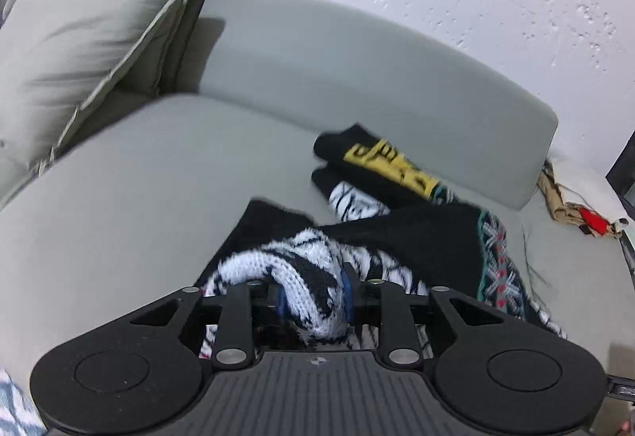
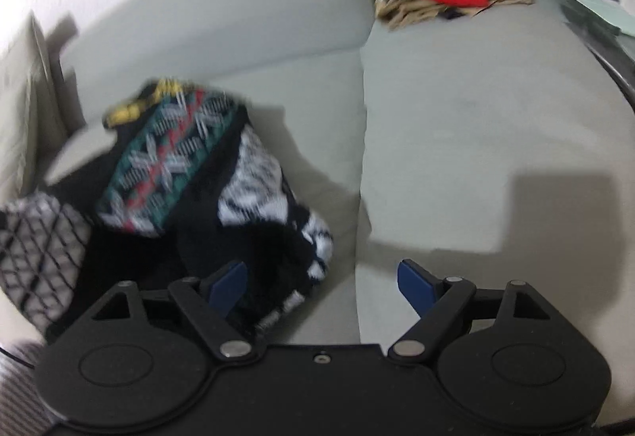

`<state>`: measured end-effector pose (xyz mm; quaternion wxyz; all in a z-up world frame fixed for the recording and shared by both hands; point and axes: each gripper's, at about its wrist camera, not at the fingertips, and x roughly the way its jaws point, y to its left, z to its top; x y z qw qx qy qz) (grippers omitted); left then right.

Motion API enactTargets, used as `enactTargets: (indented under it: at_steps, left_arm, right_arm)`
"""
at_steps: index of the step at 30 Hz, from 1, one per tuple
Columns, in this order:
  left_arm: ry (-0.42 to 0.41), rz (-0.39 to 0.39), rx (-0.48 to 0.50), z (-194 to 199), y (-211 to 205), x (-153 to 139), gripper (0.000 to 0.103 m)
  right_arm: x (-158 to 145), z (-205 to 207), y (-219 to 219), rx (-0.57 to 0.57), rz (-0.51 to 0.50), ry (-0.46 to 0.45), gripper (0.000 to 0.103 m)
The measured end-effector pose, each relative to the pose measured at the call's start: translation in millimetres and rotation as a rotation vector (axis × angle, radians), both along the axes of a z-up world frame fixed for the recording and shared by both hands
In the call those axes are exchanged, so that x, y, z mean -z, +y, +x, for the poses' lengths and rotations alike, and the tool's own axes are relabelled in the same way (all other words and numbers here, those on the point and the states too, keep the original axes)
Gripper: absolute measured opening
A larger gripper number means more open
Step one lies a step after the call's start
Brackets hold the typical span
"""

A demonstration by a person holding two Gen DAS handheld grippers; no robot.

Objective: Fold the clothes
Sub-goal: 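Grasp the white patterned sweater part with the left gripper, then grasp the sweater body with the right gripper while the left gripper holds its part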

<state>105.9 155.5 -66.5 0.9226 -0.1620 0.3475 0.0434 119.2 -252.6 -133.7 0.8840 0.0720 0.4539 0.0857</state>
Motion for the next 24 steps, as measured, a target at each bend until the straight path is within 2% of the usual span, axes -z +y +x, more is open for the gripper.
enactTargets:
  at_steps: [2,4,9,11,12,14,17,18,19,20,21,24]
  left_arm:
    - [0.014,-0.063,-0.001,-0.7,5.3,8.8,0.034]
    - [0.026,-0.087,0.004,1.0,8.4,15.8,0.043]
    - [0.028,-0.064,0.030,3.8,3.6,22.3,0.043]
    - [0.034,-0.056,0.027,6.4,2.6,24.2,0.042]
    - [0.038,-0.053,0.025,8.2,2.2,25.2,0.042]
    - [0.046,-0.046,0.022,11.8,1.4,27.0,0.042]
    - [0.071,-0.020,0.022,19.9,-2.2,28.9,0.042]
    - [0.079,-0.009,0.021,23.5,-3.9,28.8,0.038]
    - [0.084,0.001,0.020,25.9,-5.1,28.2,0.025]
    - [0.084,0.011,0.023,27.8,-5.7,26.5,0.019]
    - [0.081,0.017,0.025,28.7,-5.8,22.8,0.015]
    - [0.062,-0.009,0.017,22.6,1.8,12.2,0.014]
  right_arm:
    - [9.3,4.1,5.0,-0.013,-0.041,-0.017,0.083]
    - [18.0,8.2,9.7,-0.024,-0.078,-0.035,0.083]
    - [24.1,22.9,18.7,-0.033,-0.091,-0.077,0.081]
    - [24.5,29.9,33.1,-0.085,-0.155,-0.103,0.074]
    - [24.7,33.4,40.4,-0.111,-0.187,-0.116,0.068]
    - [25.2,39.6,54.4,-0.151,-0.247,-0.136,0.065]
    - [24.4,50.1,71.8,-0.202,-0.279,-0.154,0.063]
    - [24.1,53.6,77.6,-0.219,-0.290,-0.161,0.049]
    - [23.8,57.1,83.5,-0.236,-0.300,-0.167,0.016]
    - [21.9,59.4,83.1,-0.229,-0.290,-0.169,0.012]
    - [15.2,57.9,64.1,-0.148,-0.216,-0.156,0.011]
    - [-4.8,53.6,7.3,0.094,0.008,-0.116,0.011]
